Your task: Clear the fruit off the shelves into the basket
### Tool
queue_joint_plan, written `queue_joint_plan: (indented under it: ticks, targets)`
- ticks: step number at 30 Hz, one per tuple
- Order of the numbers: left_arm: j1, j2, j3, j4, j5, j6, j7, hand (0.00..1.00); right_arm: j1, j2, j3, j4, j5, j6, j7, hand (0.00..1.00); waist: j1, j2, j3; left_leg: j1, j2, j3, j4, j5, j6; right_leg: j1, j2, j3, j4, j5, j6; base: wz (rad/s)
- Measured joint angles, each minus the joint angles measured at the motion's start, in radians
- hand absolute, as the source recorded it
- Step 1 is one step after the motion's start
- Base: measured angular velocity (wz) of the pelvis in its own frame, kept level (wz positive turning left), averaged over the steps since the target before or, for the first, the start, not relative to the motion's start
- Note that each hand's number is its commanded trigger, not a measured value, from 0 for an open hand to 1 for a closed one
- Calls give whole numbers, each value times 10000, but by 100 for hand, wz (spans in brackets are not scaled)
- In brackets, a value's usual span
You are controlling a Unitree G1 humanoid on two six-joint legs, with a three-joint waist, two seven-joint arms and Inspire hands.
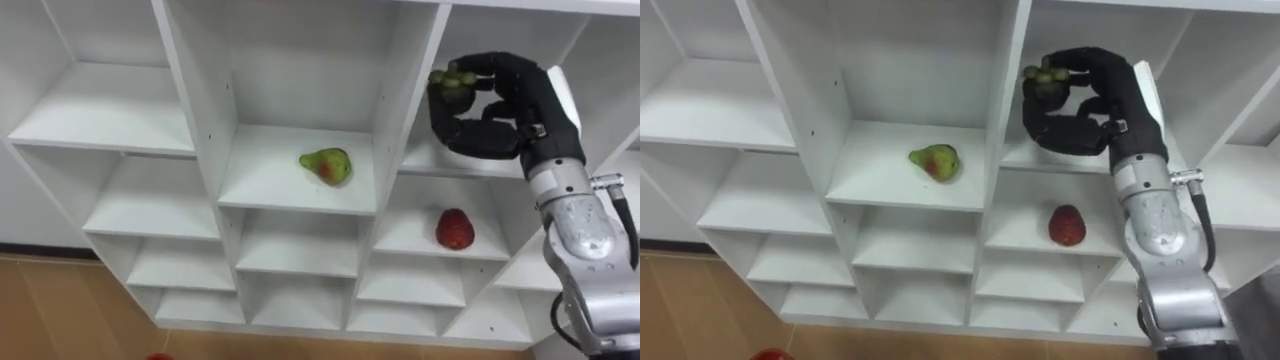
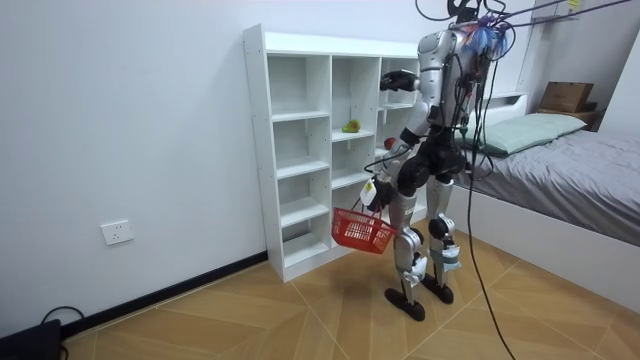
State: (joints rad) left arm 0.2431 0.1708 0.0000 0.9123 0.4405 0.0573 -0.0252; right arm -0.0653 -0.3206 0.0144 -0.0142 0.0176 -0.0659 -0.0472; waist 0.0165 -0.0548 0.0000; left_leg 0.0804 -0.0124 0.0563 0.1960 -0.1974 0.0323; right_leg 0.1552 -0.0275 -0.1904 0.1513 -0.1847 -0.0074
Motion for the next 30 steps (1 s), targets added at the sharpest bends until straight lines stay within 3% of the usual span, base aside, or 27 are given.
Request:
queue_joint_plan:
  ticks: [7,11,15,21,30]
  targets:
    - [-102,-21,114,-144,-168,-144,337,100,961,67,-1,-905,-257,29,532,100,-157,178,-104,73,32,312,-90,2,3,-137,7,304,89,7,-7,-13]
    - [-212,-32,160,-264,-245,-338,448,100,1318,290,45,-1505,-366,12,693,100,-89,234,-76,157,77,555,-215,-1,5,-227,31,521,201,7,-7,-19]
    - [-525,-77,9,-273,-1155,-584,641,100,1647,578,415,-1575,-1138,-44,1094,100,-94,292,-43,131,86,662,-247,0,6,-349,50,662,230,24,-14,-9]
    - [-844,-341,-143,-280,-1568,-805,827,100,2160,911,901,-1350,-1789,-15,1499,100,-78,288,-23,-114,88,787,-203,5,17,-725,39,671,343,30,-6,-6]
    - [-1484,-413,-887,-281,-1768,-957,839,100,2120,1114,1436,-157,-2650,13,1561,100,-77,259,18,-491,95,714,-100,5,17,-1024,12,480,346,31,-4,2]
